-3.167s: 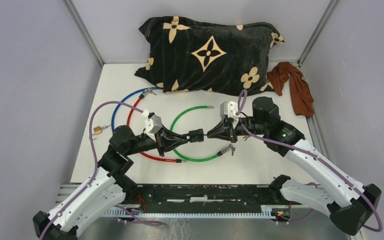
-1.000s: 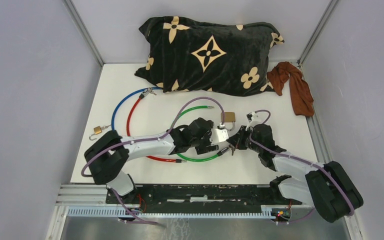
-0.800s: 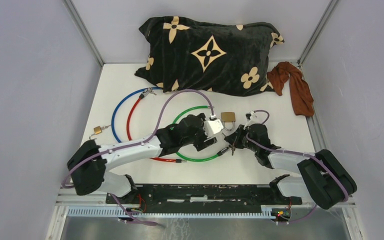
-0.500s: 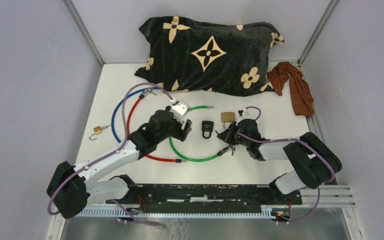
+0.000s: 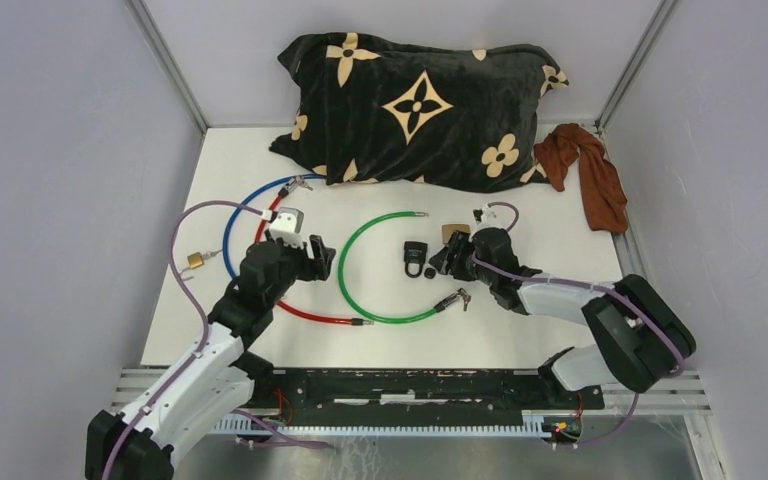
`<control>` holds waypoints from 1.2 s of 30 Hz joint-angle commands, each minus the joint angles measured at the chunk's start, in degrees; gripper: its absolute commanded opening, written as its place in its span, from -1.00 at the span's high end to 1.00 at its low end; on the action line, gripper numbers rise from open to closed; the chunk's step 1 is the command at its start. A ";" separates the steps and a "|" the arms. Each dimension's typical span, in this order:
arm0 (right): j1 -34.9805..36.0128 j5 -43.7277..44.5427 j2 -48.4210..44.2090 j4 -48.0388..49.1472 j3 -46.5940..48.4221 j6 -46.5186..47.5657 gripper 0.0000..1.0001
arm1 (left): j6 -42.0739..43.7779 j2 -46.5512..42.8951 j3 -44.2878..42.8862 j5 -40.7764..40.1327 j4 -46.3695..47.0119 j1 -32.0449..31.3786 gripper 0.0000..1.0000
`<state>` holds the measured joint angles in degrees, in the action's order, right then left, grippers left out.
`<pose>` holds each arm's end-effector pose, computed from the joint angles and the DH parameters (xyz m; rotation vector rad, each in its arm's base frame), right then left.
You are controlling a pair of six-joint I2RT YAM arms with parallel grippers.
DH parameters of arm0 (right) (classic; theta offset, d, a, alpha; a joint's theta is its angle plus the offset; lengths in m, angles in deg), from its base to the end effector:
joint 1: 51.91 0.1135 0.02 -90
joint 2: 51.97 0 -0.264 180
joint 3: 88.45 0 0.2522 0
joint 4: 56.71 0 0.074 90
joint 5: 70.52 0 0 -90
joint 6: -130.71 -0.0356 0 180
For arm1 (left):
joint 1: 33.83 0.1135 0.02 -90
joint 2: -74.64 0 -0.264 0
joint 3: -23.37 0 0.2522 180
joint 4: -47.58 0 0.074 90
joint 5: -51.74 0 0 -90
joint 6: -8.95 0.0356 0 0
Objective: Lock with the key
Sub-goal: Place the key at the center of the board, then pick up the lock from the center of the board.
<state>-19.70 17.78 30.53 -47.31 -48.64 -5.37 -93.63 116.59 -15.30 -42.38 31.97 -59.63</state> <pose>0.2216 0.1408 0.1441 0.2559 2.2539 0.7989 0.1623 -0.0756 0.2401 0.1718 1.9106 -0.3854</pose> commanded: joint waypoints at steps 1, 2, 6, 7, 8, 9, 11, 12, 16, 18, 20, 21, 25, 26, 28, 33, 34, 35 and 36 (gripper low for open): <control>0.00 3.07 -7.09 -7.20 5.08 8.32 -0.14 | -4.50 -2.48 2.05 1.72 1.67 1.82 -0.53; 0.00 3.09 -8.55 -9.07 5.93 10.34 -0.15 | -4.90 -2.97 2.44 1.59 1.67 2.24 -0.53; 0.05 0.52 -13.17 -19.66 10.55 21.45 -0.20 | -9.73 -5.64 4.17 0.45 0.78 5.16 -0.52; 0.13 -0.92 -14.37 -21.74 11.24 23.63 -0.22 | -11.42 -6.37 4.83 0.03 0.32 6.06 -0.52; 0.14 -2.15 -15.20 -24.31 11.84 26.00 -0.25 | -13.26 -7.30 5.50 -0.38 -0.32 7.00 -0.52; 0.28 -3.57 -16.22 -26.35 12.26 27.89 -0.28 | -15.30 -8.18 6.23 -0.73 -1.14 7.92 -0.52; 1.22 -5.24 -17.92 -29.96 12.69 31.78 -0.32 | -19.25 -10.48 8.00 -0.60 -2.40 9.50 -0.52; 1.99 -5.75 -18.72 -31.58 12.76 33.25 -0.35 | -21.15 -11.52 9.04 0.06 -2.59 10.22 -0.52; 8.27 -6.70 -19.01 -37.38 14.13 38.62 -0.44 | -27.82 -15.03 12.33 2.55 0.00 12.26 -0.52; 12.45 -6.32 -17.21 -41.53 16.19 41.79 -0.45 | -29.69 -16.36 13.15 2.84 0.85 13.20 -0.52; 17.04 -3.71 -13.96 -45.93 18.73 45.20 -0.43 | -30.42 -17.60 13.38 2.63 1.00 13.67 -0.52; 19.10 -2.43 -12.11 -47.71 20.10 47.28 -0.42 | -30.55 -18.31 13.51 2.75 1.50 13.74 -0.52; 26.37 -0.84 -3.46 -50.24 24.94 53.02 -0.42 | -31.69 -20.51 14.52 3.29 4.62 14.18 -0.53; 27.30 -0.73 -1.22 -49.91 25.75 53.91 -0.43 | -31.72 -21.05 14.53 3.02 4.49 14.46 -0.53; 28.61 -1.73 2.50 -49.19 27.24 56.32 -0.45 | -31.72 -21.94 14.53 2.18 3.91 14.80 -0.53; 29.78 -2.04 11.60 -50.22 32.71 59.01 -0.42 | -31.81 -23.53 14.75 2.70 5.19 15.49 -0.52; 30.05 -1.87 13.03 -50.33 33.54 59.46 -0.38 | -31.81 -23.58 14.77 2.83 5.26 15.52 -0.51; 30.19 -1.55 13.96 -49.98 33.63 59.82 -0.36 | -31.81 -23.53 14.73 2.88 5.25 15.72 -0.50; 30.36 -1.19 14.83 -49.53 33.44 59.97 -0.34 | -31.81 -23.44 14.71 3.00 5.27 15.96 -0.50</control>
<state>9.98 14.66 42.83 -96.16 -18.22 51.13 -123.62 93.56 -1.22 -39.61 34.25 -44.53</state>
